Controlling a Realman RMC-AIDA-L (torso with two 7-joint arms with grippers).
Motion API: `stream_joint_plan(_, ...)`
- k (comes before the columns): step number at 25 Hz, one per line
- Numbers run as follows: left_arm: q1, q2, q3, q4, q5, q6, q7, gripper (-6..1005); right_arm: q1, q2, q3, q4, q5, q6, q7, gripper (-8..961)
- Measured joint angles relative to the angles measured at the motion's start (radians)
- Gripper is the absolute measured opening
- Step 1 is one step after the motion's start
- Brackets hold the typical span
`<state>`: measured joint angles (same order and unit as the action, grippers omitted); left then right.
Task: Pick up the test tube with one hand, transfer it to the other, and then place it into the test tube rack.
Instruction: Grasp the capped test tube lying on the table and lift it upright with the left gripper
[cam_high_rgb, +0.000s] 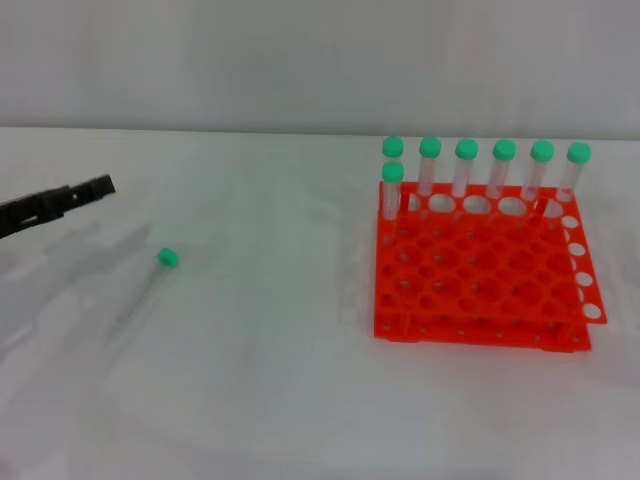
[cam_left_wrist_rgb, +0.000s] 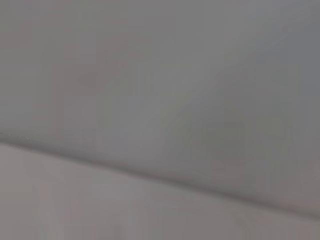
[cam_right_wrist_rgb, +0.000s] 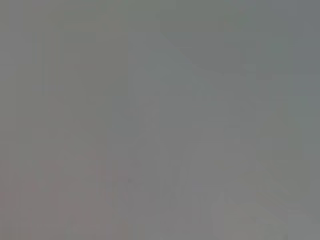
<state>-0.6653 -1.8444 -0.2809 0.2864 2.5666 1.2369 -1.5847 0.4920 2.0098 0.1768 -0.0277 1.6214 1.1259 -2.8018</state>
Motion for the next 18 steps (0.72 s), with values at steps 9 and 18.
stream_joint_plan(9, -0.039, -0.023, 0.375, 0.312, -0.005, 0.166, -0.299, 876, 0.005, 0.001, -0.005, 0.000, 0.000, -0.022, -0.002, 832)
stream_joint_plan(18, -0.024, -0.031, 0.801, 0.535, 0.015, 0.243, -0.618, 875, 0.008, 0.003, -0.005, 0.008, 0.000, -0.025, -0.004, 826)
